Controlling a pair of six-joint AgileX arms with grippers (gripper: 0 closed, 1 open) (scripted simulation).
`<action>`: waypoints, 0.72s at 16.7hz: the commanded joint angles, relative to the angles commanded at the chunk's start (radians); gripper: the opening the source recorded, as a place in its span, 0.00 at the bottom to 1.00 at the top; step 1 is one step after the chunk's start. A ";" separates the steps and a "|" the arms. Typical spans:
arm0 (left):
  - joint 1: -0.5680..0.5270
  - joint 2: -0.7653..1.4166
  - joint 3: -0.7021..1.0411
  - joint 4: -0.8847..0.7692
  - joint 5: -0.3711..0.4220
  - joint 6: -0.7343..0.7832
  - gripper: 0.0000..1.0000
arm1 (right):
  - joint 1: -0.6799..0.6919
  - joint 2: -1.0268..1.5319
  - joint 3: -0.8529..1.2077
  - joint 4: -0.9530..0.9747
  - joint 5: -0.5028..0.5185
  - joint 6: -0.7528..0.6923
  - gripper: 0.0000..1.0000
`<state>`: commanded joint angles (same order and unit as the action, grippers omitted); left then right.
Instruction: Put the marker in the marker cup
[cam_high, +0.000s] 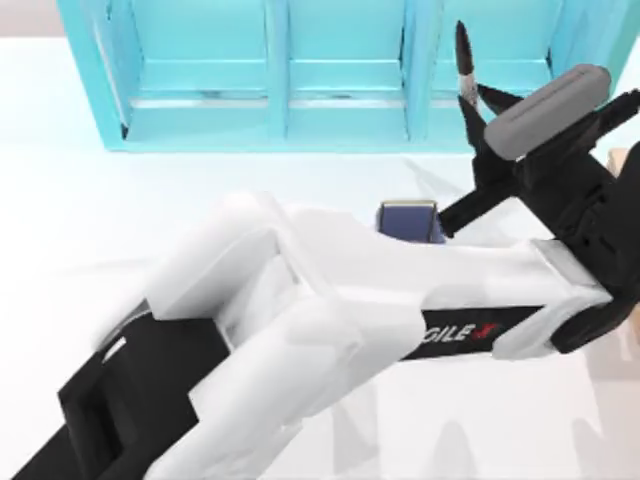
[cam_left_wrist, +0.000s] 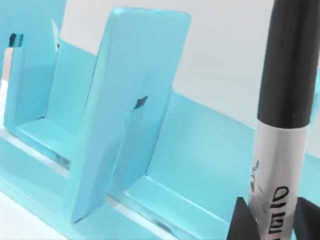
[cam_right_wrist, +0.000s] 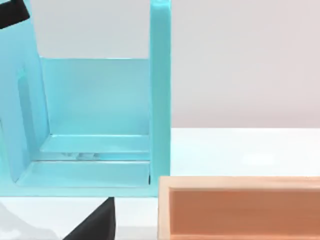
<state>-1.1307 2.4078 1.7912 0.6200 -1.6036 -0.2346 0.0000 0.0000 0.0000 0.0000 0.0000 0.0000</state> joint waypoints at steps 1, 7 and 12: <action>-0.001 -0.016 -0.021 -0.053 -0.002 0.000 0.00 | 0.000 0.000 0.000 0.000 0.000 0.000 1.00; -0.004 -0.111 -0.104 -0.259 -0.013 -0.016 0.00 | 0.000 0.000 0.000 0.000 0.000 0.000 1.00; -0.004 -0.112 -0.105 -0.260 -0.013 -0.016 0.15 | 0.000 0.000 0.000 0.000 0.000 0.000 1.00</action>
<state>-1.1350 2.2963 1.6866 0.3603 -1.6167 -0.2507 0.0000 0.0000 0.0000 0.0000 0.0000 0.0000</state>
